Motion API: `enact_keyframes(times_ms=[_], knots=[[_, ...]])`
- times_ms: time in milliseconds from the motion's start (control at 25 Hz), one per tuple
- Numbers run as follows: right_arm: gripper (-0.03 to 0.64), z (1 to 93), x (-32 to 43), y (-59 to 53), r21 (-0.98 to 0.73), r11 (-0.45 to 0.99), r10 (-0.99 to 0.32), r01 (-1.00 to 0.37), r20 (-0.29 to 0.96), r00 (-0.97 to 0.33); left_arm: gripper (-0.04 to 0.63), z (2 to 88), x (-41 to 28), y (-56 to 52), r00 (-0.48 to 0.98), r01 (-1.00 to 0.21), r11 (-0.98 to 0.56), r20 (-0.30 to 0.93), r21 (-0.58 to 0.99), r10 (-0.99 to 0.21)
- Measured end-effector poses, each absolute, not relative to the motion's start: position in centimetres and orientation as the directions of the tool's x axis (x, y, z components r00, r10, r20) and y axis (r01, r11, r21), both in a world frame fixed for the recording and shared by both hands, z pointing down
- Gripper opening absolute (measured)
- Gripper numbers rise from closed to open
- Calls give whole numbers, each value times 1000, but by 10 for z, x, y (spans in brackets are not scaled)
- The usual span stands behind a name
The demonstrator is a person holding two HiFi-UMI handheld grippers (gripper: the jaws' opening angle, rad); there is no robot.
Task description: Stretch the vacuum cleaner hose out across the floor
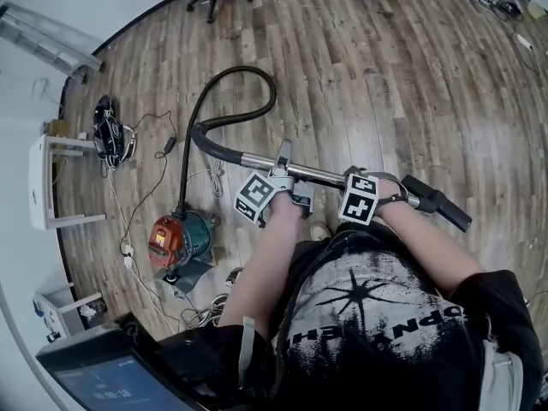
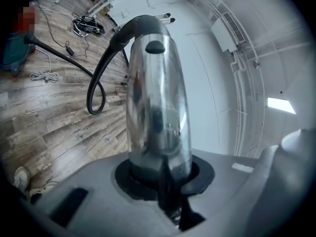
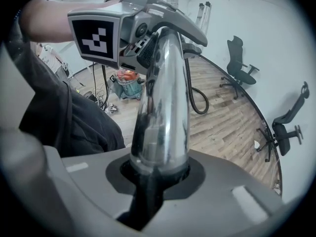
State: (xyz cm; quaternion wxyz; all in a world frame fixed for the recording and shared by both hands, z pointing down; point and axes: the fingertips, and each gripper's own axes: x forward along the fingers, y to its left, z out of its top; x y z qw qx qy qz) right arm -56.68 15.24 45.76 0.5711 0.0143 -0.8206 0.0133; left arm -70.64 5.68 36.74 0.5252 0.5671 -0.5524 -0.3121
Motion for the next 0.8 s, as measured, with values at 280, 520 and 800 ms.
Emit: enact_keyframes(times_ms=[280,520,800], knots=[[74,459,-568,200,23,999,-34,-42,959,-280,64,376,-714,106,209,-230,134,184,964,-961],[74,466,-548,240,11,996,-30,-88,975,-218,61,394,-696,138,239,-164,140,177,977,-955],[74,462,-518,265,-1,996,-17,-87,978,-206,61,394,-666,162,245,-149,150,184,977,-952]])
